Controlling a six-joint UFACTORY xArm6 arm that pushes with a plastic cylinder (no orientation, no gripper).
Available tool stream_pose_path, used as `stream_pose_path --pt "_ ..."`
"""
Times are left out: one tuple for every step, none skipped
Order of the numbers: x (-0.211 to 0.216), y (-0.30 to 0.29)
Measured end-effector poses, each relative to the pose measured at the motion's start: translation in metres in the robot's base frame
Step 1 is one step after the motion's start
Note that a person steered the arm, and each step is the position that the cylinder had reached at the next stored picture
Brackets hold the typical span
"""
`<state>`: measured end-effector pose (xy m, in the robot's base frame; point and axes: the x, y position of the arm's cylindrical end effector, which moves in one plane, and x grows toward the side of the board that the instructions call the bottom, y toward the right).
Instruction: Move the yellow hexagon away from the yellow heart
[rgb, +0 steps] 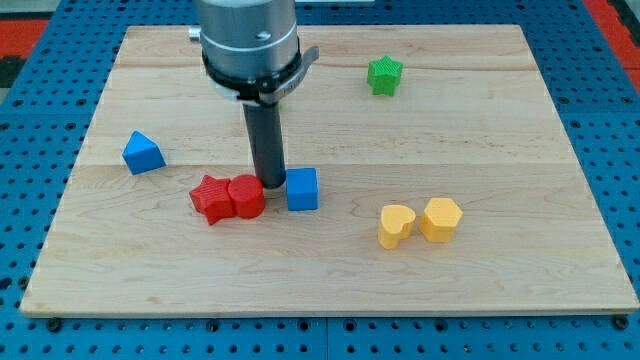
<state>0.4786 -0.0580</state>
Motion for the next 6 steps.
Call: stream_pose_path --pt "0.022 0.003" --pt "0.039 0.007" --pt "0.046 0.010" --pt "0.083 0.048" --pt "0.097 0.096" --pt "0.087 0.155"
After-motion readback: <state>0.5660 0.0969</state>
